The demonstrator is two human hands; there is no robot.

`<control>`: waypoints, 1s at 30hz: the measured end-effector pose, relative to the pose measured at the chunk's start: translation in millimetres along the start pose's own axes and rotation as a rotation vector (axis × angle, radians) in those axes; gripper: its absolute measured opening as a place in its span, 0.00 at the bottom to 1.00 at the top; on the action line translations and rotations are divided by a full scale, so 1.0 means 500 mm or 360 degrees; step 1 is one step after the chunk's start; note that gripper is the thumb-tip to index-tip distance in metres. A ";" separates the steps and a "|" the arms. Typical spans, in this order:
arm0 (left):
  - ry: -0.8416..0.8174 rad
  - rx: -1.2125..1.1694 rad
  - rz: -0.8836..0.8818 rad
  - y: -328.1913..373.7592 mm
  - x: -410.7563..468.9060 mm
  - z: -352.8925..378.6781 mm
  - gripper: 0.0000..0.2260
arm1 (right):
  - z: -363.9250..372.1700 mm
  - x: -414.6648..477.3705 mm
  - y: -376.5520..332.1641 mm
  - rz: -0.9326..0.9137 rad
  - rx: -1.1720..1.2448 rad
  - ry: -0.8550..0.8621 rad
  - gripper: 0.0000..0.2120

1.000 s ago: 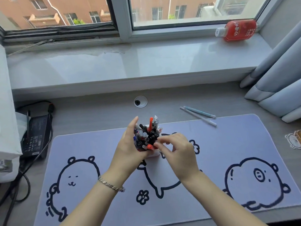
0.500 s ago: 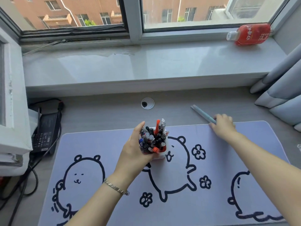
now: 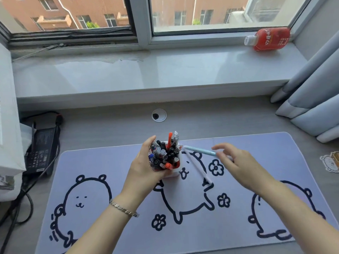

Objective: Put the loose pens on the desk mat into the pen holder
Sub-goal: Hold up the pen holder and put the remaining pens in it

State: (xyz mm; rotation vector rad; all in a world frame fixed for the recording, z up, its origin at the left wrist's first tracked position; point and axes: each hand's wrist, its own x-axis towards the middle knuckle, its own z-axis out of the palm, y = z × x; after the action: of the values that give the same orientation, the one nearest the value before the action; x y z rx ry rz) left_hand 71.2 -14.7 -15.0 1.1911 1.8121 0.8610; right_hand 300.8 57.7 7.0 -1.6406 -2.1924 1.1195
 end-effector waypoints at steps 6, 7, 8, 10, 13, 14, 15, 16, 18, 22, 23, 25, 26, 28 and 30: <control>-0.0002 0.0001 0.0022 0.004 -0.002 0.001 0.40 | -0.026 -0.025 -0.082 -0.0185 -0.0116 -0.0086 0.07; -0.0004 -0.0005 0.0021 0.005 -0.002 0.001 0.41 | -0.019 -0.021 -0.092 -0.0210 -0.0157 -0.0081 0.07; -0.0005 -0.0013 0.0020 0.004 -0.002 0.001 0.41 | -0.005 -0.015 -0.103 -0.0247 -0.0203 -0.0016 0.07; -0.0003 -0.0023 0.0017 0.003 -0.002 0.001 0.42 | 0.040 -0.001 -0.121 -0.0433 -0.0417 0.0330 0.09; 0.0000 -0.0021 0.0015 0.002 -0.001 0.001 0.41 | 0.131 0.020 -0.134 -0.0537 -0.0719 0.0562 0.18; -0.0003 -0.0023 0.0020 0.001 -0.001 0.001 0.41 | 0.164 0.025 -0.125 -0.0527 -0.0729 0.0569 0.20; -0.0011 -0.0026 0.0026 0.000 -0.001 0.000 0.41 | 0.193 0.028 -0.108 -0.0513 -0.0690 0.0586 0.22; -0.0025 -0.0030 0.0030 0.001 -0.001 0.000 0.40 | 0.213 0.027 -0.089 -0.0501 -0.0608 0.0598 0.23; -0.0043 -0.0036 0.0031 0.001 -0.002 -0.002 0.40 | 0.228 0.019 -0.045 -0.0559 -0.0471 0.0606 0.24; -0.0031 -0.0035 0.0020 0.000 -0.003 -0.002 0.40 | 0.217 0.001 0.041 -0.0369 -0.0303 0.0589 0.30; -0.0028 -0.0036 0.0014 0.000 -0.004 -0.002 0.40 | 0.210 -0.001 0.060 -0.0198 -0.0326 0.0555 0.31; -0.0025 -0.0042 0.0017 0.002 -0.006 -0.001 0.41 | 0.201 -0.005 0.089 0.0190 -0.0483 0.0259 0.27; -0.0027 -0.0039 0.0023 0.003 -0.005 -0.002 0.41 | 0.205 -0.008 0.099 0.0302 -0.0573 0.0108 0.23; -0.0042 -0.0022 0.0026 0.005 -0.004 -0.004 0.41 | 0.215 -0.009 0.106 0.0309 -0.0641 0.0052 0.14; -0.0059 0.0000 0.0028 0.006 -0.003 -0.006 0.40 | 0.215 -0.009 0.099 0.0304 -0.0433 0.0174 0.10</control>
State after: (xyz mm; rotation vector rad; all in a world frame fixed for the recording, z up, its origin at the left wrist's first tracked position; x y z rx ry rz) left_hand 70.2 -15.6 -10.7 1.2167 1.7743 0.8434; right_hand 280.4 10.0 -99.3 -2.0069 -2.2346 0.7757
